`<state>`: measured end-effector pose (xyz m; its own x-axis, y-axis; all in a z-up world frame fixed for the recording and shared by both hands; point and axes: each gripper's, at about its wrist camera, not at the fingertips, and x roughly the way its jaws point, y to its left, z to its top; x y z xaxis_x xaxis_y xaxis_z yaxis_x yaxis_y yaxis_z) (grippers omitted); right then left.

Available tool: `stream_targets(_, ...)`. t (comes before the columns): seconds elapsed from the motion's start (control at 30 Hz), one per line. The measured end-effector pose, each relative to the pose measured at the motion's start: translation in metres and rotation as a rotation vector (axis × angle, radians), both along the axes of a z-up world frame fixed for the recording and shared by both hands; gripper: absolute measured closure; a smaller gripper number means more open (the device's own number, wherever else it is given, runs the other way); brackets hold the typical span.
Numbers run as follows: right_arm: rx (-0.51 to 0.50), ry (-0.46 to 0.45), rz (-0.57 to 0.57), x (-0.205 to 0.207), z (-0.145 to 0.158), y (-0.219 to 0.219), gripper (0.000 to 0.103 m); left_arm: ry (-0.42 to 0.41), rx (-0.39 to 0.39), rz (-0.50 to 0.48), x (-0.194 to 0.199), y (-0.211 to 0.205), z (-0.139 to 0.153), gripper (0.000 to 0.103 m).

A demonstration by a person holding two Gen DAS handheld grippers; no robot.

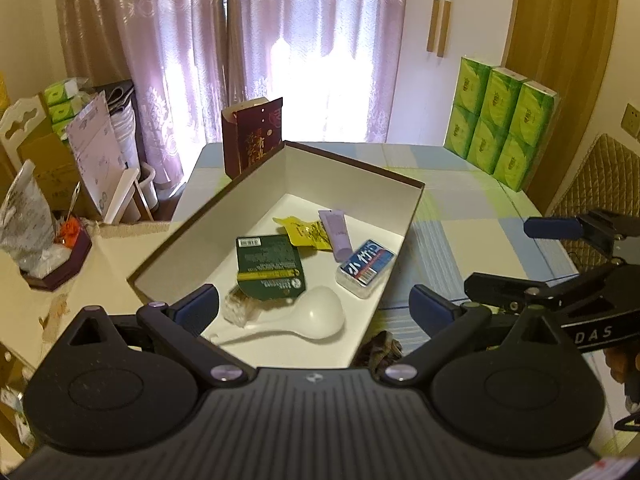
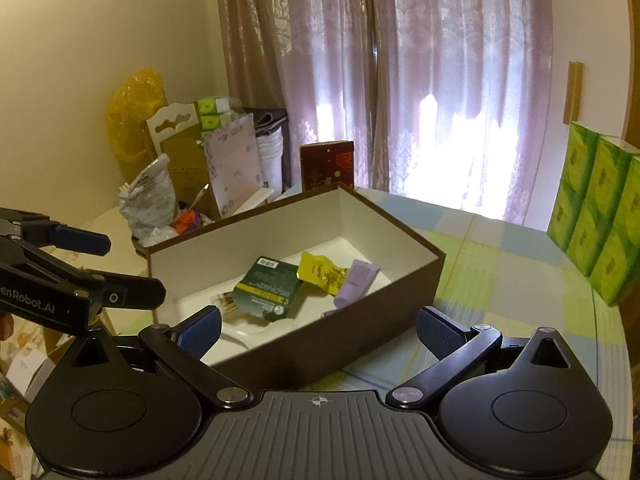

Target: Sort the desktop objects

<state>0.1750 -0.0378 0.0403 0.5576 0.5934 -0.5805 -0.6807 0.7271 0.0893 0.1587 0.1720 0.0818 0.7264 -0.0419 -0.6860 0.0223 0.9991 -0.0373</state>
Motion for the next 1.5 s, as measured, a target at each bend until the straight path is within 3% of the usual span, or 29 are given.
stream_targets(0.33,-0.054,0.011,-0.022,-0.035,-0.017,-0.05,0.002,0.012,-0.032,-0.035,-0.044,-0.03,-0.026,0.003)
stream_targets(0.67,-0.11,0.131,-0.113,-0.048,-0.053,-0.103,0.002,0.051,-0.022,-0.144,-0.066,-0.071,-0.059,0.005)
stream_targets(1.03,-0.149,0.187,-0.171,-0.053,-0.069,-0.128,0.002,0.079,-0.006,-0.208,-0.065,-0.097,-0.085,0.008)
stream_targets(1.27,-0.179,0.237,-0.246,-0.042,-0.085,-0.14,0.002,0.092,0.014,-0.223,-0.053,-0.104,-0.106,0.015)
stream_targets(1.5,-0.203,0.299,-0.307,-0.029,-0.102,-0.15,0.002,0.101,0.108,-0.228,-0.035,-0.115,-0.132,0.02)
